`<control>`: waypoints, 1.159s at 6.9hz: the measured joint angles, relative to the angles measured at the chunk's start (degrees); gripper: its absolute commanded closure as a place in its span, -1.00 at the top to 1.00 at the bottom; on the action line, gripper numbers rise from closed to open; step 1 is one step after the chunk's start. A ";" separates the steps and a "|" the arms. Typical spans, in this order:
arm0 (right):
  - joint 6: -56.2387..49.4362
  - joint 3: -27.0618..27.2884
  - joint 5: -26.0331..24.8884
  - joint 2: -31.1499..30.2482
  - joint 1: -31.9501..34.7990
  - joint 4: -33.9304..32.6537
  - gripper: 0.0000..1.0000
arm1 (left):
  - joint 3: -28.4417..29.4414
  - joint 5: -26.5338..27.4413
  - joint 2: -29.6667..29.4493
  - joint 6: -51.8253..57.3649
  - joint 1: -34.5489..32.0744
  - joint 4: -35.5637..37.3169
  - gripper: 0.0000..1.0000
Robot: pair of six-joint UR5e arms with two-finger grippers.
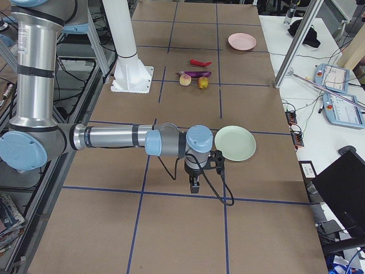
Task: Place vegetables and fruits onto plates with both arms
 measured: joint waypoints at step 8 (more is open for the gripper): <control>38.59 9.58 1.40 15.95 -19.82 0.06 1.00 | -0.61 -0.02 -0.43 0.02 0.13 -1.39 1.00</control>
